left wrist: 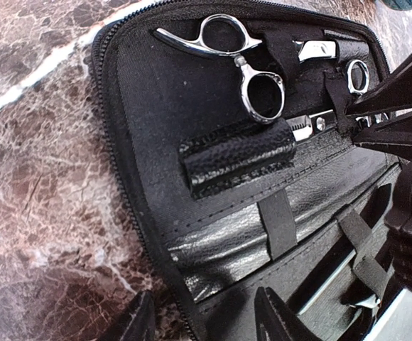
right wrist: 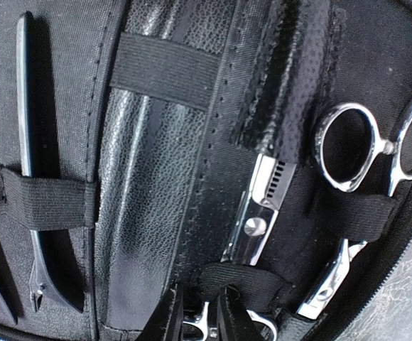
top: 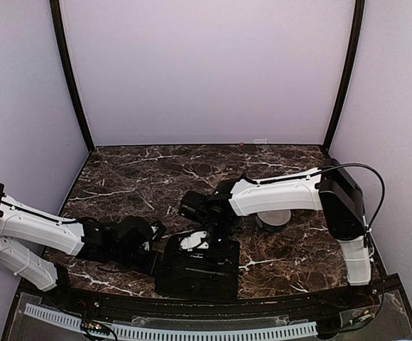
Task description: Sort the hair-cutting tools
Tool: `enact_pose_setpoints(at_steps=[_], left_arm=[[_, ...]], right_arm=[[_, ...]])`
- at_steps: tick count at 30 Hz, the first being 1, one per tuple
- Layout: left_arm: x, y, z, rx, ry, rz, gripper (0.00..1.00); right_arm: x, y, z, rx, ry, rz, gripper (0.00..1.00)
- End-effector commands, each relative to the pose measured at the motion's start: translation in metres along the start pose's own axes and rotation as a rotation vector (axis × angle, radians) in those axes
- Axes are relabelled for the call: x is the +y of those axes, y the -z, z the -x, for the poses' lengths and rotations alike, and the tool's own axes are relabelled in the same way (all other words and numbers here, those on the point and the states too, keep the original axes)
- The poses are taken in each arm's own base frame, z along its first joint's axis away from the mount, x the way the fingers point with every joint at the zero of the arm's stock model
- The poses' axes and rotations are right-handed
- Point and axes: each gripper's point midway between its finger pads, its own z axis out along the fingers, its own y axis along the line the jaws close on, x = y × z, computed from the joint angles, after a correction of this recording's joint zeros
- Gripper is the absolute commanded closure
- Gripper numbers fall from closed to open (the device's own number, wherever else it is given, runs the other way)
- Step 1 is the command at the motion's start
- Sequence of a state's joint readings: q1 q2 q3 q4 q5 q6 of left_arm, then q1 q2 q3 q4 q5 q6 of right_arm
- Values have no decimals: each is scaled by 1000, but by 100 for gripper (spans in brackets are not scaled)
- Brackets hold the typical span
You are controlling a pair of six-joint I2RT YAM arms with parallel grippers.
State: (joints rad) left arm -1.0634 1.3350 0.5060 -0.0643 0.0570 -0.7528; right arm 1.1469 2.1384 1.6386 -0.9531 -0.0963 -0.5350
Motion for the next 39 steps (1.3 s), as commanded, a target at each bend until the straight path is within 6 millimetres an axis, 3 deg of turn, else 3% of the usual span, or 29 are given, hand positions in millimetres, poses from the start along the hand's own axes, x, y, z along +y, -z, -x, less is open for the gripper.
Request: enact_pose_setpoints(at_steps=[1, 5, 8, 12, 15, 18, 24, 26, 28, 31, 34, 39], left_arm=[[17, -4, -20, 64, 18, 45, 51], [18, 4, -11, 39, -10, 73, 51], [17, 23, 9, -23, -88, 121, 51], [5, 55, 48, -162, -211, 163, 47], [-4, 65, 67, -204, -291, 178, 39], [-8, 65, 82, -186, -344, 216, 32], [-21, 41, 107, -51, -468, 158, 27], [-28, 30, 112, 0, -515, 119, 30], [-36, 19, 114, 72, -566, 63, 39], [-49, 7, 114, 157, -637, 0, 49], [-52, -4, 121, 192, -683, 8, 55], [-48, -17, 123, 229, -741, 24, 56]], right_arm=[[2, -1, 11, -25, -2, 8, 83], [0, 21, 4, -31, 1, -39, 83], [-7, 47, -4, -63, -5, -95, 80], [-35, 80, -30, -103, -32, -217, 77], [-65, 113, -58, -157, -116, -300, 76], [-76, 143, -77, -223, -194, -338, 74], [-67, 187, -103, -276, -227, -489, 67], [-65, 192, -112, -295, -242, -525, 57], [-64, 193, -118, -338, -288, -523, 33], [-47, 177, -117, -404, -309, -403, 17], [-28, 153, -113, -422, -295, -278, 17], [-6, 128, -107, -416, -274, -116, 27]])
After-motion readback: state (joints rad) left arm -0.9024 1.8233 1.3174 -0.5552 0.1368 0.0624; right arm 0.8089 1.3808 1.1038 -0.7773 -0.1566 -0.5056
